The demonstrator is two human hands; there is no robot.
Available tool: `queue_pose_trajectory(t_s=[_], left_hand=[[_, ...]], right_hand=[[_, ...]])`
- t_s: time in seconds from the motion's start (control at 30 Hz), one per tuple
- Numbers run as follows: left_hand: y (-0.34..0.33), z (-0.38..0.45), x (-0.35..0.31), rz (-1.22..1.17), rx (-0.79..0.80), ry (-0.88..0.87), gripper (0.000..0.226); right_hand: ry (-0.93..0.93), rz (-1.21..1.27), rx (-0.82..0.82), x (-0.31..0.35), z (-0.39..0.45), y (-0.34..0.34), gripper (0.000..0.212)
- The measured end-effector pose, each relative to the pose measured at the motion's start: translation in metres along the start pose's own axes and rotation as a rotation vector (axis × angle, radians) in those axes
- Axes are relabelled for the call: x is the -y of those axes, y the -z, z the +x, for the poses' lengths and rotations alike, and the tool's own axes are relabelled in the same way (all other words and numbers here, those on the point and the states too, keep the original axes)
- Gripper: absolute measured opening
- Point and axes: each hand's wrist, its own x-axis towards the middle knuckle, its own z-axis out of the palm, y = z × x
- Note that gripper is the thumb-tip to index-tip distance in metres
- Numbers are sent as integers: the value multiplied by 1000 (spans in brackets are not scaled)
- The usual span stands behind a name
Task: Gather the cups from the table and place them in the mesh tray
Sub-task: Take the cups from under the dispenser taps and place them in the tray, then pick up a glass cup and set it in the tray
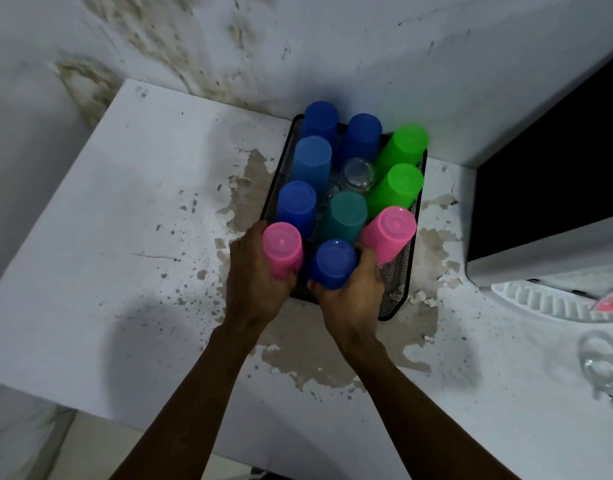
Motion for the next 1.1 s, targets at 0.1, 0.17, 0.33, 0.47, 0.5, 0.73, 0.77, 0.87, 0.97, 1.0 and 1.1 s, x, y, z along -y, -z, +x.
queue_pose_trajectory(t_s=[0.1,0.17,0.33,0.47,0.5,0.73,0.77,0.87,0.97,1.0,1.1], left_hand=[[3,-7,-5,33,-46,-47,102],[6,-14,-13,30,-93,-79,102],[6,-36,-36,-44,-272,-156,91],[-10,-58,-69,-126,-380,-270,54],[-15,-63,-73,-137,-378,-305,42],[-100,-108,-143,-246,118,-456,21],[-114,-114,-153,-238,181,-462,22],[-150,-132,-183,-191,355,-488,21],[-181,-149,-207,-126,486,-507,23],[-188,-153,-212,-111,513,-508,24],[-204,-162,-221,-82,578,-506,27]], right_hand=[[3,6,2,-3,-1,6,87],[21,12,23,-6,-3,15,90],[28,10,43,-19,-15,51,83],[34,39,-48,-42,-30,88,55],[32,61,-71,-49,-33,94,50],[-51,101,-463,-130,-48,190,36],[-59,71,-516,-141,-48,204,35],[-102,-56,-617,-172,-47,245,37],[-240,-127,-637,-191,-42,283,55],[-286,-141,-630,-196,-38,292,64],[-405,-155,-542,-211,-25,310,91]])
